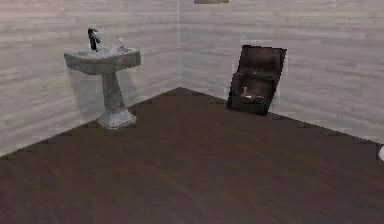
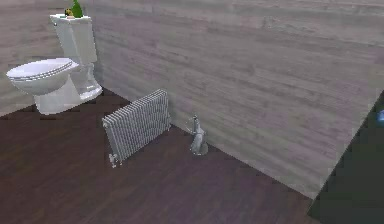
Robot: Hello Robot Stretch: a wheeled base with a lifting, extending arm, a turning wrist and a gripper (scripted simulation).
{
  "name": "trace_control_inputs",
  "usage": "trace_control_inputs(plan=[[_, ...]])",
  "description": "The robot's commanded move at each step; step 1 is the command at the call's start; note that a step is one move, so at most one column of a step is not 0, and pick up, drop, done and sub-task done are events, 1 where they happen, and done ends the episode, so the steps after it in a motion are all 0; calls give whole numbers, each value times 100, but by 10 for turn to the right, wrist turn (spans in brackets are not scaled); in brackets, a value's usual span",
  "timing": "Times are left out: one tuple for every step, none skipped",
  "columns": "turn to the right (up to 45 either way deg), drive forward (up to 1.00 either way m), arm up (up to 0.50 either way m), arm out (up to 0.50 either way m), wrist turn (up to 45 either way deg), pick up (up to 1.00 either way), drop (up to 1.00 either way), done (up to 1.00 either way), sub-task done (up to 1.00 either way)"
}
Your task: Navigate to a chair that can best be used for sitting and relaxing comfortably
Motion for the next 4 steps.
trace_control_inputs(plan=[[-60,0,0,0,0,0,0,0,0],[0,50,0,0,0,0,0,0,0],[-450,0,0,0,0,0,0,0,0],[0,80,0,0,0,0,0,0,0]])
